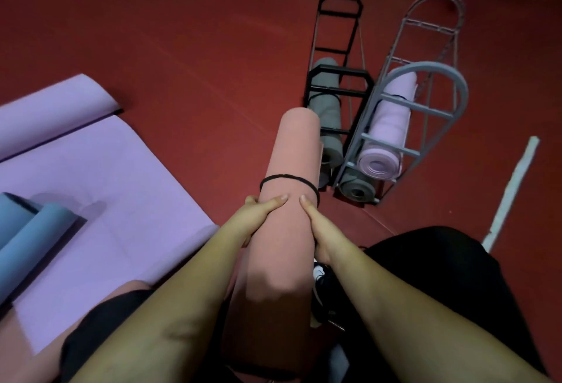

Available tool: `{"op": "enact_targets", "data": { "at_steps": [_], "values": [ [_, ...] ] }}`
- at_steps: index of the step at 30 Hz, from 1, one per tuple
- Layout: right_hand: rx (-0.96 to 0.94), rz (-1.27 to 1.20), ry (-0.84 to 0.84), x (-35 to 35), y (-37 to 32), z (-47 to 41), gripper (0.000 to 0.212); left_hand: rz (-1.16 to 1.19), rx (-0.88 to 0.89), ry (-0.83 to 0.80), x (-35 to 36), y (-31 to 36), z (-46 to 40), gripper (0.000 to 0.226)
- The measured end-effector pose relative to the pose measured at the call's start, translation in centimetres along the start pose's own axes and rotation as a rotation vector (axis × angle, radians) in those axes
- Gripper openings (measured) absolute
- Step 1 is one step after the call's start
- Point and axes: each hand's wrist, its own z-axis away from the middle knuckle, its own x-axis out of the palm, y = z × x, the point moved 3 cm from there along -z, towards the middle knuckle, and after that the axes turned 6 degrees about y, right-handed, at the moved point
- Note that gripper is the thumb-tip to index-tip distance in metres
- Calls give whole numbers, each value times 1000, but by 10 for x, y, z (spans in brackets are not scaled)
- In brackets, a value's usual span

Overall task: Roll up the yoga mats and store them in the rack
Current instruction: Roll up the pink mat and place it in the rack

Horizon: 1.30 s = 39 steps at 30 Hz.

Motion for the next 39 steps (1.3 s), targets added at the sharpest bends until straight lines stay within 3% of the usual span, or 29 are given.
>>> {"op": "enact_targets", "data": {
  "at_steps": [6, 11, 16, 18, 32, 37, 39],
  "values": [
    [-38, 8, 187, -26, -1, -2, 114, -57, 35, -67, 21, 8, 0, 88],
    [-146, -24, 271, -42, -19, 4, 76, -46, 59, -83, 40, 17, -5, 87],
    [-176, 8, 317, -47, -36, -10, 116, -7, 37, -106, 51, 21, -14, 84],
    [-196, -10, 322, -51, -40, -21, 123, 19, 39, -109, 54, 24, -21, 82],
    [-265, -41, 324, -51, -96, -69, 83, 31, 100, -65, 75, 63, -84, 80],
    [-292, 4, 376, -56, -131, -105, 101, 14, 117, -51, 74, 76, -123, 102],
    [-328, 33, 406, -57, -150, -123, 102, -23, 118, -67, 76, 80, -131, 91]
  ]
}}
